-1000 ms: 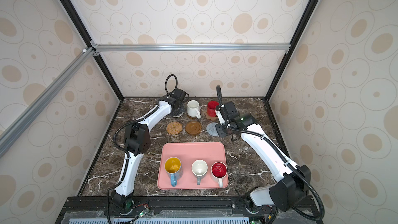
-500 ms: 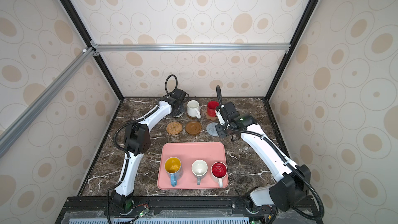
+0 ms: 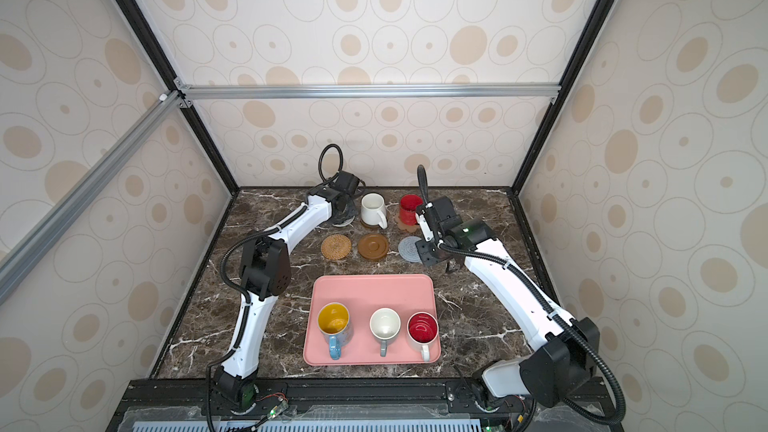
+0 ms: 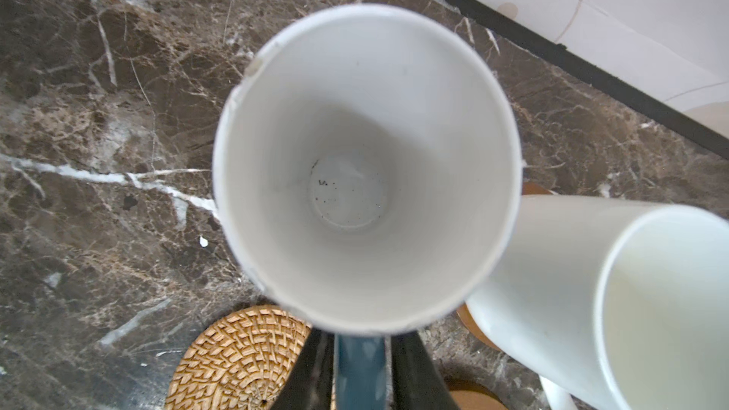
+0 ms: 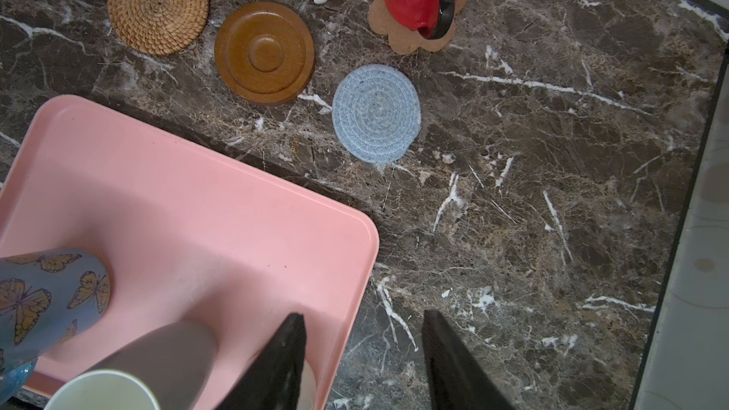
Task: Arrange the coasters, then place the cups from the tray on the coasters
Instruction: 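Lower the blue floral mug onto the woven white coaster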
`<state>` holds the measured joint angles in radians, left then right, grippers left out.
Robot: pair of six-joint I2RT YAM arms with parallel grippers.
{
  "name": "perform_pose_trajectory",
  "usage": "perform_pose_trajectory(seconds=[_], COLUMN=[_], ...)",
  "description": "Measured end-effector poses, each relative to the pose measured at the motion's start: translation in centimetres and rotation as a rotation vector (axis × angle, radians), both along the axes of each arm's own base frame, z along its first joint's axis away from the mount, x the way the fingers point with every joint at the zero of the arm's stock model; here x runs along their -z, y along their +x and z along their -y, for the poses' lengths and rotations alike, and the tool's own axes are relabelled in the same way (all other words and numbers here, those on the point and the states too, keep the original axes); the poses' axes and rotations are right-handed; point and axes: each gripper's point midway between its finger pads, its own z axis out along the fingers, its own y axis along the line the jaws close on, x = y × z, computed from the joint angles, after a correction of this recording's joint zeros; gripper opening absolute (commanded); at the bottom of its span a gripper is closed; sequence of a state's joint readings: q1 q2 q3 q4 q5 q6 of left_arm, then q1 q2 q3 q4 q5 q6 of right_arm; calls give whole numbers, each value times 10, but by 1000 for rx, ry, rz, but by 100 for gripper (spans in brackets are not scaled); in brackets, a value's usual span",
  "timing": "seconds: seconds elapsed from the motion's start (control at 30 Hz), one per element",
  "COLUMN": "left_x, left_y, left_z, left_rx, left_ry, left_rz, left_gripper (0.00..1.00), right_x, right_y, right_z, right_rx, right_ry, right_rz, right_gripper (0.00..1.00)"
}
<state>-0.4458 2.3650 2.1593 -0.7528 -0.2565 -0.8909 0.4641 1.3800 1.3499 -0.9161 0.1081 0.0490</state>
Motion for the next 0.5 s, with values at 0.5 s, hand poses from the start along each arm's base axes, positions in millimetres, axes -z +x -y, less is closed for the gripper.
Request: perform_pose_trajectory(seconds=[0.5], left_x=[-3], left_y=[1], left_z=[17], left_rx=[27], left_ry=[-38], left_rz=[22], left_gripper=[38], right_x=[0], right_y=[0], right_z=[0], right_rx=[4], right_ry=[1], right_rz=[0], right_gripper=[52])
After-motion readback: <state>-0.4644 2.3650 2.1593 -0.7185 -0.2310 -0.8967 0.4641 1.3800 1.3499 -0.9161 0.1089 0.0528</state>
